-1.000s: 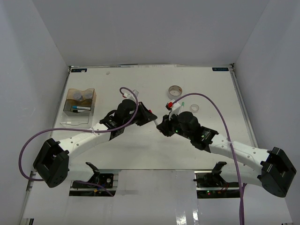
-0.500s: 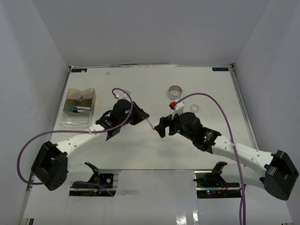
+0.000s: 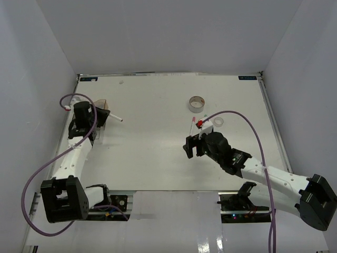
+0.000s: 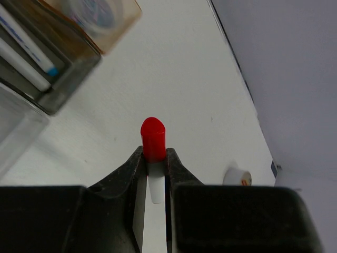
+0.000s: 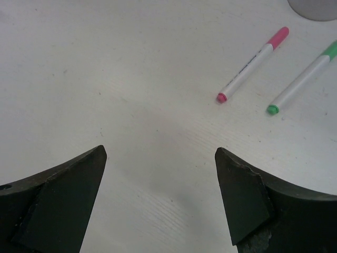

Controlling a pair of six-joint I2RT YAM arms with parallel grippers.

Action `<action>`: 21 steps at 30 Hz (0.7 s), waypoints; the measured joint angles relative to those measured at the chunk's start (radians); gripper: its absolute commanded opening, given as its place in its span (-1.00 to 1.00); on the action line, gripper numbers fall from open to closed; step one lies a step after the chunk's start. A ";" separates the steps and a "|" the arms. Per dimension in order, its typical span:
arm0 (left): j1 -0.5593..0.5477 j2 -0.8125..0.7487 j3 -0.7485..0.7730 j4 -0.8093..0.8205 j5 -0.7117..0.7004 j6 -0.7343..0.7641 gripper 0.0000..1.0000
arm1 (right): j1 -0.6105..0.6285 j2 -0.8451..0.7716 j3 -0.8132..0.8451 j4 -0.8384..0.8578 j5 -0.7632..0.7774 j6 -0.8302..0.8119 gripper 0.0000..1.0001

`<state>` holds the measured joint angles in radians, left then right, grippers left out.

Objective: Sort the stationery into containers
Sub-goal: Place the pen in the storage box.

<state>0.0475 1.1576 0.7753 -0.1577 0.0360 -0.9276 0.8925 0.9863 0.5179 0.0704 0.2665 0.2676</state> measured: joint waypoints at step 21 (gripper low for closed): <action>0.394 0.314 0.055 0.164 0.131 -0.105 -0.63 | -0.074 -0.029 -0.094 0.015 -0.041 -0.059 0.80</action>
<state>0.4419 1.4719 0.8299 0.0063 0.1673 -1.0325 0.8181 0.9569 0.4240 0.0856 0.2253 0.2089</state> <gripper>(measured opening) 0.241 0.900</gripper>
